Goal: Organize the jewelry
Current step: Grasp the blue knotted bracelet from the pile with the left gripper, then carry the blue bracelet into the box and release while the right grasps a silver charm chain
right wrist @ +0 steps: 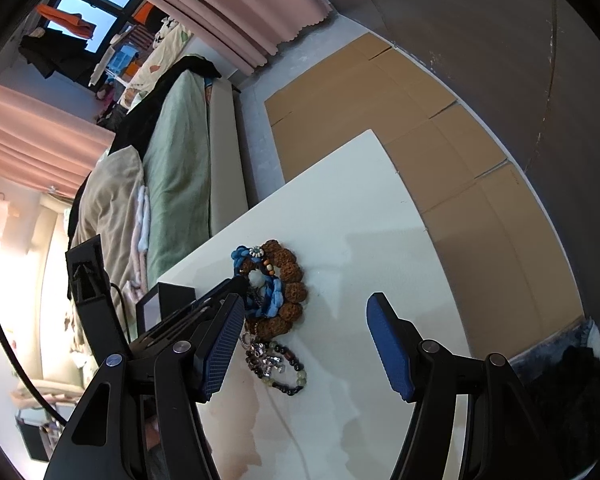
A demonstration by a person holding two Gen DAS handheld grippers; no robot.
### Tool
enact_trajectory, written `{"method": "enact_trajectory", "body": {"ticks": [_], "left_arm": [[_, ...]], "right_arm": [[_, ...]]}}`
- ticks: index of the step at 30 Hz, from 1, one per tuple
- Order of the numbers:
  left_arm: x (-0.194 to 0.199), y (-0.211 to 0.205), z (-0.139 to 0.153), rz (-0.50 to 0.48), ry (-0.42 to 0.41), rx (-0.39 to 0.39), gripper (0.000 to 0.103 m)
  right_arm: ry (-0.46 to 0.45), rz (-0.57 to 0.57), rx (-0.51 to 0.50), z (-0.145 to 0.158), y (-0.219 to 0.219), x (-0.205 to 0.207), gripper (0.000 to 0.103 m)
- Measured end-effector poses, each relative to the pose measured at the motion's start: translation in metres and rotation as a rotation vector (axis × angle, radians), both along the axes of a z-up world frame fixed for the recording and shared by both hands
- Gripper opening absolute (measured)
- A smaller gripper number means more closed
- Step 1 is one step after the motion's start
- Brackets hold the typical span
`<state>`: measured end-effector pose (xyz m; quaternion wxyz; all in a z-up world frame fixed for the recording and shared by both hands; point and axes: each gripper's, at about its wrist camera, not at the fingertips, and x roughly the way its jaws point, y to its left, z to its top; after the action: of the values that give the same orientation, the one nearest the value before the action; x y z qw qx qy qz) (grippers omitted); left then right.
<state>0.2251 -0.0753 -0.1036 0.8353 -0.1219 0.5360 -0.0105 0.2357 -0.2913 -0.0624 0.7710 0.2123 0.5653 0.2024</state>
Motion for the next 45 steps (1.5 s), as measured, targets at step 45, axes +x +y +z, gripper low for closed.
{"method": "enact_trajectory", "body": {"ticks": [45], "left_arm": [[-0.091,0.093,0.102,0.078,-0.228,0.001,0.001]], "right_arm": [[0.024,0.287,-0.073,-0.028,0.113,-0.023,0.051]]}}
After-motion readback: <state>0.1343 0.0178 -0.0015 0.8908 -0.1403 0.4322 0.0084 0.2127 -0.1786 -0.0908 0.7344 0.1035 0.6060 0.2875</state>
